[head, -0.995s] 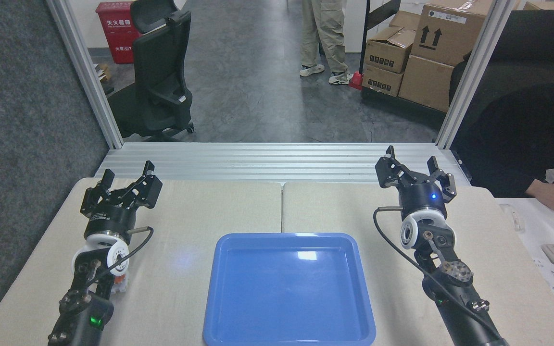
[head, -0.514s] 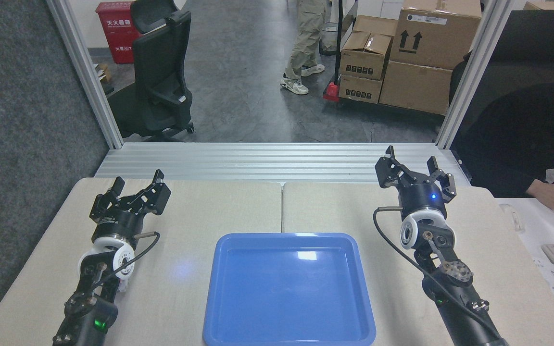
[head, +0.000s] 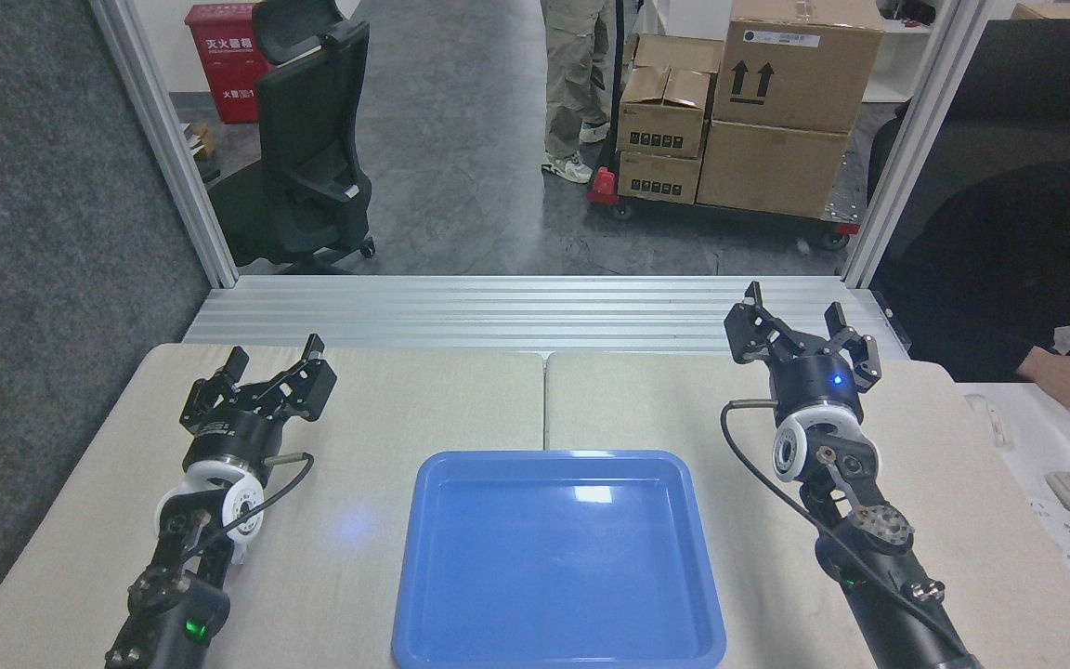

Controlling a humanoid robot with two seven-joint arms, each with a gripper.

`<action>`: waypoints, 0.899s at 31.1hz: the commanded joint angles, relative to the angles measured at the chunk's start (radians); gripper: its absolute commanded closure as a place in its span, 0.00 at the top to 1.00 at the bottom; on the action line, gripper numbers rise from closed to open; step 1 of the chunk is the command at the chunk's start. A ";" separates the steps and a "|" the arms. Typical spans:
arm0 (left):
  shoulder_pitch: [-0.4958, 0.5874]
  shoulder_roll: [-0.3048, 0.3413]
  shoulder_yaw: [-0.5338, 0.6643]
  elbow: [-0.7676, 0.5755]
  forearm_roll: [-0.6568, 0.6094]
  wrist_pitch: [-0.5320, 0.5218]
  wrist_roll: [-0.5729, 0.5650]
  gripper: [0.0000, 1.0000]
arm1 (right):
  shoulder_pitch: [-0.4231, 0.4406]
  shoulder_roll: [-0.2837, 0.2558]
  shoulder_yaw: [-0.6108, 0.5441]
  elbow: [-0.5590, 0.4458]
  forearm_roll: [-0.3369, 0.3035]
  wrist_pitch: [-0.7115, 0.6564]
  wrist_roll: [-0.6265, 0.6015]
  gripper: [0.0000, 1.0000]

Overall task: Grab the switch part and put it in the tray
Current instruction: 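Move the left gripper down and inward toward the small switch part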

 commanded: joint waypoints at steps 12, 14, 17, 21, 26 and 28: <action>0.003 -0.003 0.023 -0.011 0.012 0.008 0.001 1.00 | 0.000 -0.001 0.000 0.001 0.001 0.000 0.000 1.00; 0.005 -0.001 0.022 -0.014 0.001 -0.002 0.004 1.00 | 0.000 -0.001 0.000 0.001 0.000 0.000 0.000 1.00; -0.002 0.001 0.020 -0.015 -0.005 0.002 0.010 1.00 | 0.000 -0.001 0.000 0.001 0.001 0.000 0.000 1.00; 0.009 0.001 0.017 -0.023 -0.011 0.001 0.009 1.00 | 0.000 -0.001 0.000 0.001 0.000 0.000 0.000 1.00; 0.128 -0.012 -0.030 -0.184 -0.204 0.014 0.012 0.96 | 0.000 0.001 -0.005 0.001 0.000 -0.002 0.000 1.00; 0.184 -0.036 -0.038 -0.245 -0.304 0.025 0.010 0.98 | 0.000 0.001 -0.005 -0.001 0.000 0.000 0.000 1.00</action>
